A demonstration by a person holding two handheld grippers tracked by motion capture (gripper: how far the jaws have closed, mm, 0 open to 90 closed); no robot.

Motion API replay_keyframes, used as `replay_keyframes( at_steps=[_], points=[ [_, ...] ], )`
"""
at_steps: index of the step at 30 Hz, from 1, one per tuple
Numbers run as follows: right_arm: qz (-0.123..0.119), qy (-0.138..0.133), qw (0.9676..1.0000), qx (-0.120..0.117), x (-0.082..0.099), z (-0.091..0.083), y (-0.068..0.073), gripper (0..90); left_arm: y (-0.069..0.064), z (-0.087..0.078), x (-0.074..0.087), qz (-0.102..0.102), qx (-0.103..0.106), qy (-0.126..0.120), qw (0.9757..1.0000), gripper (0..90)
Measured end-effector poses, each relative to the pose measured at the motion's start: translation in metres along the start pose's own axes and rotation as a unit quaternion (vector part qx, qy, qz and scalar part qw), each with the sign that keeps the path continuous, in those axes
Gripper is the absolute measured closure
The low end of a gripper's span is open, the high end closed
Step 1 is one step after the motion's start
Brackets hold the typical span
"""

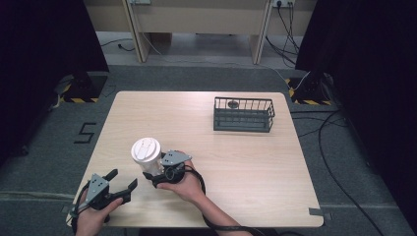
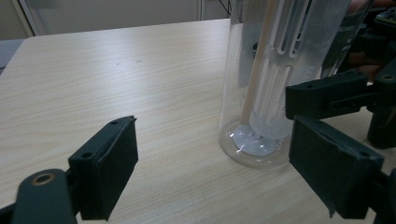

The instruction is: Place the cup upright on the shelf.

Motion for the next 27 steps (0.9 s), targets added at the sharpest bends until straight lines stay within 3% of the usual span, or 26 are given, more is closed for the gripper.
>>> replay_keyframes(
  at_steps=[15,21,27],
  points=[
    [-0.003,-0.021,0.9998,-0.004,-0.006,-0.002,0.001,18.4,0.000,0.000,0.000,0.000,0.002,-0.002,1.0000,15.1],
    [-0.003,-0.034,0.9994,0.000,-0.016,-0.008,0.001,18.4,-0.001,0.000,-0.001,-0.001,0.001,-0.003,1.0000,15.0],
    [-0.004,-0.045,0.9989,0.012,-0.023,-0.020,-0.007,18.4,-0.001,0.000,-0.001,-0.001,0.001,-0.002,1.0000,15.1]
  ],
)
Point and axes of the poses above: each handheld gripper's, and its own axes: z roughly forward along the jaws, x roughly out of its underside, y roughly to its left, the point moved 10 cm from there along z, roughly forward along the jaws, and after that the axes turned 6 degrees about y, right-handed, at the moved point
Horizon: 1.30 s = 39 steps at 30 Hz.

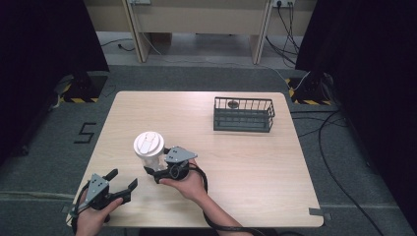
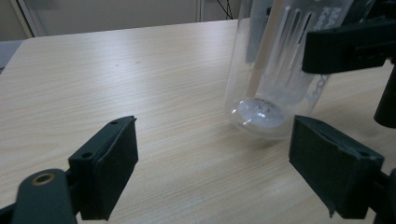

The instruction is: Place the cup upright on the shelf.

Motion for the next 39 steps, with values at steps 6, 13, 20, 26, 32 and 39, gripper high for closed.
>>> replay_keyframes(
  at_steps=[6,13,20,26,32,39],
  points=[
    [0.003,-0.002,0.9998,0.021,-0.004,-0.015,-0.016,18.5,0.000,0.000,0.000,0.001,0.000,0.001,1.0000,15.1],
    [0.008,-0.009,0.9991,0.041,-0.009,-0.030,-0.033,18.5,0.000,0.000,0.000,0.001,-0.001,0.001,1.0000,15.1],
    [0.013,-0.017,0.9978,0.063,-0.014,-0.044,-0.049,18.5,0.000,0.001,0.000,0.001,-0.001,0.002,1.0000,15.1],
    [0.016,-0.023,0.9966,0.078,-0.018,-0.055,-0.062,18.5,-0.001,0.001,0.000,0.001,0.000,0.001,1.0000,15.1],
    [0.020,-0.028,0.9952,0.091,-0.021,-0.065,-0.074,18.5,0.000,0.001,0.000,0.000,-0.001,0.002,1.0000,15.1],
    [0.027,-0.034,0.9924,0.115,-0.024,-0.082,-0.093,18.6,-0.001,0.001,0.000,0.000,-0.001,0.002,1.0000,15.1]
  ],
)
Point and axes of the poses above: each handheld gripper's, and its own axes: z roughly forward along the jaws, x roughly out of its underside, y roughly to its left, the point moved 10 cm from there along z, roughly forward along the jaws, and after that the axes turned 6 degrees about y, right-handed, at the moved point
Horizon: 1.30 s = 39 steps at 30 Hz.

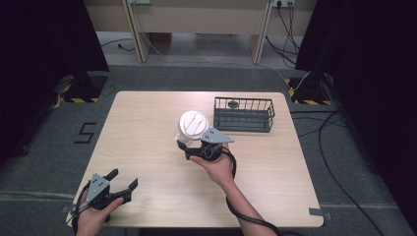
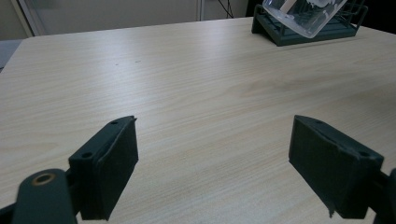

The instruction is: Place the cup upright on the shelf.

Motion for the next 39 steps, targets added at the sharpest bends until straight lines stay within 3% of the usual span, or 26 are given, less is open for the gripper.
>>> replay_keyframes(
  at_steps=[20,27,39],
  points=[
    [0.004,0.025,0.9989,0.040,0.007,-0.018,-0.043,18.8,0.000,0.000,0.000,0.000,0.000,0.001,1.0000,15.1],
    [0.006,0.046,0.9971,0.061,0.013,-0.027,-0.062,18.9,0.000,0.000,0.000,0.001,0.000,0.001,1.0000,15.1],
    [0.024,0.078,0.9931,0.084,0.019,-0.039,-0.082,19.0,0.000,0.000,0.000,0.000,-0.001,0.000,1.0000,15.1]
  ],
)
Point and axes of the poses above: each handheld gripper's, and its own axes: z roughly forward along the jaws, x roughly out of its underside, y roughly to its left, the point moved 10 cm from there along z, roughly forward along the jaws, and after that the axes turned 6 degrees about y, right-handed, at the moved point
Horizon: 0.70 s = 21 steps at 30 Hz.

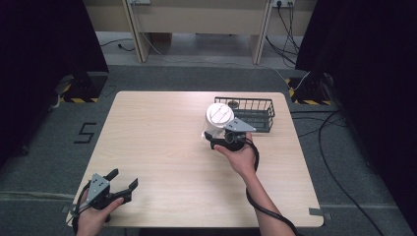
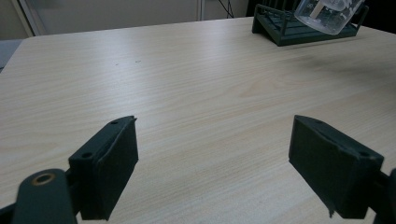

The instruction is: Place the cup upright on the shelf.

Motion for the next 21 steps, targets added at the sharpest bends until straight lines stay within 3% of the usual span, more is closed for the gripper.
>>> replay_keyframes(
  at_steps=[12,21],
  points=[
    [0.020,0.030,0.9980,0.052,-0.001,-0.019,-0.043,19.1,0.000,0.000,0.000,0.000,0.000,0.001,1.0000,15.1],
    [0.028,0.026,0.9958,0.083,-0.015,-0.040,-0.071,19.1,0.000,0.001,0.000,-0.002,0.001,0.000,1.0000,15.2]
  ],
)
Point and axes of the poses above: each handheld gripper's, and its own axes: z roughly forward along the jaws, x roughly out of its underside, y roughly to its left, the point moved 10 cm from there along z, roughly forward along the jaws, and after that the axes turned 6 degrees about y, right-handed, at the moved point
